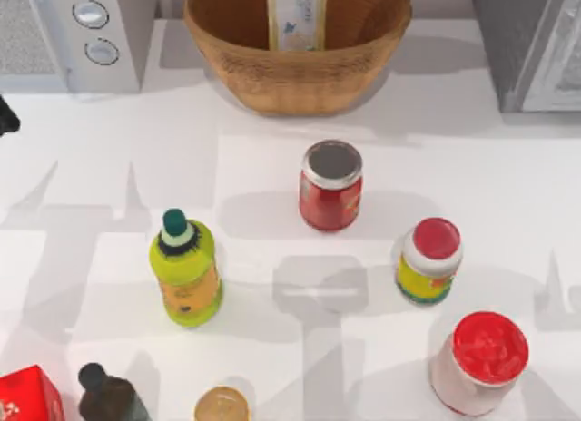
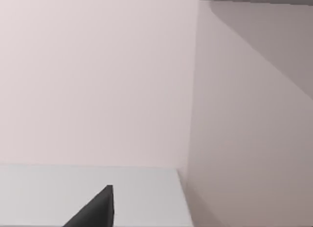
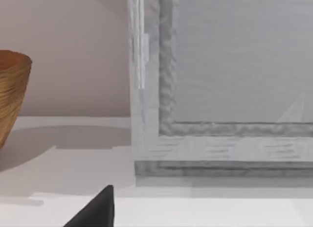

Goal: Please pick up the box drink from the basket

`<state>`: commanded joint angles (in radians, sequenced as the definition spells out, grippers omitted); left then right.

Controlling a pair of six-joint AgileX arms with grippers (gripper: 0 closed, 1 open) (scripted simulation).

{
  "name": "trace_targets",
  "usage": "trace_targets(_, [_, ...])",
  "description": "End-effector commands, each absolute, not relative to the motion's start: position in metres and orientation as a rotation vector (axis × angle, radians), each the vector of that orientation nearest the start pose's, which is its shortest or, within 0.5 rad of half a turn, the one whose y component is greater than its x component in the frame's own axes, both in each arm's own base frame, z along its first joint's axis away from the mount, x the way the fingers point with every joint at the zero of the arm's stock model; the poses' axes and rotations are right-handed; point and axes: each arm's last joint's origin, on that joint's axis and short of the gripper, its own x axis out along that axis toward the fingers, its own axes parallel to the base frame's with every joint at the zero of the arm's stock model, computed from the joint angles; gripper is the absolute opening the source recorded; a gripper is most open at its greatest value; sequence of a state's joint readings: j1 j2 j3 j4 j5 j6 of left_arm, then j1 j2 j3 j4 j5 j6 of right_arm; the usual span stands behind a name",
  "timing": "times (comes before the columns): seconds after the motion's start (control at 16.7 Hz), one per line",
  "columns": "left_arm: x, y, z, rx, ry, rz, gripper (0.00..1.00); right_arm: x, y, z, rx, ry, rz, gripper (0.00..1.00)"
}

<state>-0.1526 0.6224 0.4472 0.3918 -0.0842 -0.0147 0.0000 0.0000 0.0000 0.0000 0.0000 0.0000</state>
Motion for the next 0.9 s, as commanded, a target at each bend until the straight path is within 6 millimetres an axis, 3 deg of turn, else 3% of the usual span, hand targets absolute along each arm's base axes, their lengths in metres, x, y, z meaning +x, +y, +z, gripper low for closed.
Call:
trace_targets(0.54, [0.247, -0.061, 0.336, -0.112, -0.262, -0.085, 1.0, 0.106, -0.001, 0.16, 0.0, 0.0, 0.0, 1.0])
trace_targets(0.9, [0.308, -0.099, 0.334, -0.115, -0.271, -0.082, 1.0, 0.106, -0.001, 0.16, 0.0, 0.0, 0.0, 1.0])
